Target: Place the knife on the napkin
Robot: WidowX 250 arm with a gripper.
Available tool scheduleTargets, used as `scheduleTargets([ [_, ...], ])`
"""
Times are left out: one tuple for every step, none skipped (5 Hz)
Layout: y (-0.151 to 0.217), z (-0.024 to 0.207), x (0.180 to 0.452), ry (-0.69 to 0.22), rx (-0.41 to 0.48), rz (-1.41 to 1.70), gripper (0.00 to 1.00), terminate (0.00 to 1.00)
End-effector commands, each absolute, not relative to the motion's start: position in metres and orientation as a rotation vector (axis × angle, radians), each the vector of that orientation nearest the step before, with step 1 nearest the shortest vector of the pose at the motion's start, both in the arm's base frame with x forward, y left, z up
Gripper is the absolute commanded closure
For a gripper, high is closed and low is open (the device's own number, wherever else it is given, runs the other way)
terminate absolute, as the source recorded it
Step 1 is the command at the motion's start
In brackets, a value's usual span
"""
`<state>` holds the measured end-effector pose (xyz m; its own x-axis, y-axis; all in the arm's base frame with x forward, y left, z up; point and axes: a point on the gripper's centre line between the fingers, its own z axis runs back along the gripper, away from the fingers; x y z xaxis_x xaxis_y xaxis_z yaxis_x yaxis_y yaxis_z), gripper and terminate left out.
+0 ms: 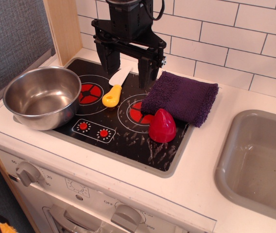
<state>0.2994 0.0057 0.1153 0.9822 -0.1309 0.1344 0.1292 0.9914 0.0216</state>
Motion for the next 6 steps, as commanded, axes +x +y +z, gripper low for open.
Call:
scheduleTargets([
  [0.006, 0.115, 0.299, -0.136, 0.013, -0.131, 0.0, 0.0],
  [0.007, 0.111, 0.316, -0.131, 0.012, -0.098, 0.0, 0.0],
  [0.017, 0.104, 0.332, -0.129, 0.042, -0.036, 0.0, 0.0],
  [0.041, 0.082, 0.354, -0.136, 0.08, 0.077, 0.0, 0.0],
  [0.069, 0.059, 0.36, -0.131, 0.121, 0.146, 0.0, 0.0],
  [0.089, 0.043, 0.356, -0.107, 0.115, 0.189, 0.0, 0.0],
])
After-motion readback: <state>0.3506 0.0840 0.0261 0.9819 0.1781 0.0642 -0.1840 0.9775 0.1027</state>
